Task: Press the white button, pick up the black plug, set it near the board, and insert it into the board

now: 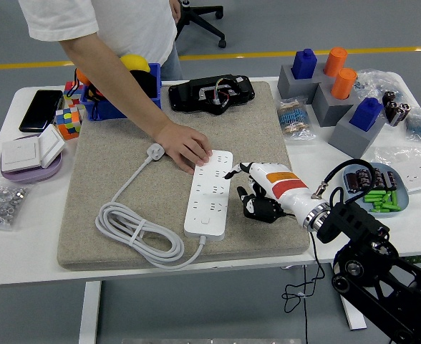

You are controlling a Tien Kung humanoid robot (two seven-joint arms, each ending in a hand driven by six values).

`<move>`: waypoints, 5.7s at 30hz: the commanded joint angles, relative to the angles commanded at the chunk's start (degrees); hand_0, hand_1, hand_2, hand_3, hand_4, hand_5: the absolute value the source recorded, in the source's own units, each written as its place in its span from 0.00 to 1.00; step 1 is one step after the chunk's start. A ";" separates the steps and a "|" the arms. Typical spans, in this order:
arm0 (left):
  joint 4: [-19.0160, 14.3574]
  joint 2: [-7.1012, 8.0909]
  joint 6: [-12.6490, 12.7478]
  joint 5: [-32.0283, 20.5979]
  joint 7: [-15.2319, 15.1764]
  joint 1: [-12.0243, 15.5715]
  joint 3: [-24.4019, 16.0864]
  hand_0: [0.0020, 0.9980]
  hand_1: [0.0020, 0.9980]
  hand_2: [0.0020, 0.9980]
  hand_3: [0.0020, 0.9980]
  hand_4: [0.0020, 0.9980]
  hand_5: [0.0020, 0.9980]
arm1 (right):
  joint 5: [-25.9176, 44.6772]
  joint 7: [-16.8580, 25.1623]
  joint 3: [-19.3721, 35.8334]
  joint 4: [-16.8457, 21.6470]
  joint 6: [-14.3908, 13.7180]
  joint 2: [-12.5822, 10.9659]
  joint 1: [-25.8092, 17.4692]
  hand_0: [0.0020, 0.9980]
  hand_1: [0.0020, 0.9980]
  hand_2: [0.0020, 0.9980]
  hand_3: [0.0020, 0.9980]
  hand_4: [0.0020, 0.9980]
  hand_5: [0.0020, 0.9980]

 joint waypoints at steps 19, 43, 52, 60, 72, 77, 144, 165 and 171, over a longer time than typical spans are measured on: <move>0.00 0.15 -0.01 0.03 0.08 0.04 0.32 0.47 0.50 0.52 0.57 0.61 0.25 | 2.79 3.15 2.97 -5.72 -2.64 -1.08 -4.84 0.88 0.86 0.83 0.85 1.00 0.36; 0.00 0.04 -0.06 -0.18 0.06 0.14 0.76 0.47 0.50 0.52 0.57 0.61 0.25 | 7.71 10.63 -1.45 -13.79 -9.30 1.25 -2.38 0.70 0.69 0.68 0.69 0.97 0.26; 0.00 0.00 -0.09 0.05 0.08 0.23 0.43 0.47 0.50 0.52 0.57 0.61 0.25 | 7.67 11.40 -1.88 -15.30 -10.28 1.64 -1.27 0.61 0.62 0.62 0.63 0.90 0.19; 0.00 -0.05 -0.07 -0.19 -0.02 0.16 0.66 0.47 0.50 0.52 0.57 0.61 0.25 | 7.88 11.19 -1.61 -15.76 -9.97 1.33 -1.31 0.58 0.60 0.60 0.62 0.88 0.17; 0.00 -0.07 -0.06 -0.18 -0.03 0.03 0.62 0.47 0.50 0.52 0.57 0.61 0.25 | 9.00 11.99 -1.67 -15.78 -9.93 1.11 -1.40 0.50 0.52 0.57 0.60 0.83 0.12; 0.00 -0.08 -0.08 -0.14 0.00 0.08 0.61 0.47 0.50 0.52 0.57 0.61 0.25 | 9.06 12.33 -1.85 -16.05 -9.59 1.07 -1.51 0.44 0.46 0.53 0.59 0.77 0.00; 0.00 0.08 -0.03 -0.26 0.09 -0.11 0.83 0.47 0.50 0.52 0.57 0.61 0.25 | 13.27 20.45 -11.11 -21.29 -11.30 5.41 8.39 0.00 0.04 0.13 0.41 0.65 0.00; 0.00 0.06 -0.03 -0.37 0.11 -0.17 0.94 0.47 0.50 0.52 0.57 0.61 0.25 | 12.88 21.00 -10.85 -23.23 -11.86 5.97 8.37 0.00 0.04 0.13 0.42 0.65 0.00; 0.00 0.05 -0.03 -0.34 0.11 -0.16 0.90 0.47 0.50 0.52 0.57 0.61 0.25 | 12.76 20.98 -10.95 -23.75 -11.78 5.99 8.35 0.00 0.04 0.13 0.43 0.65 0.00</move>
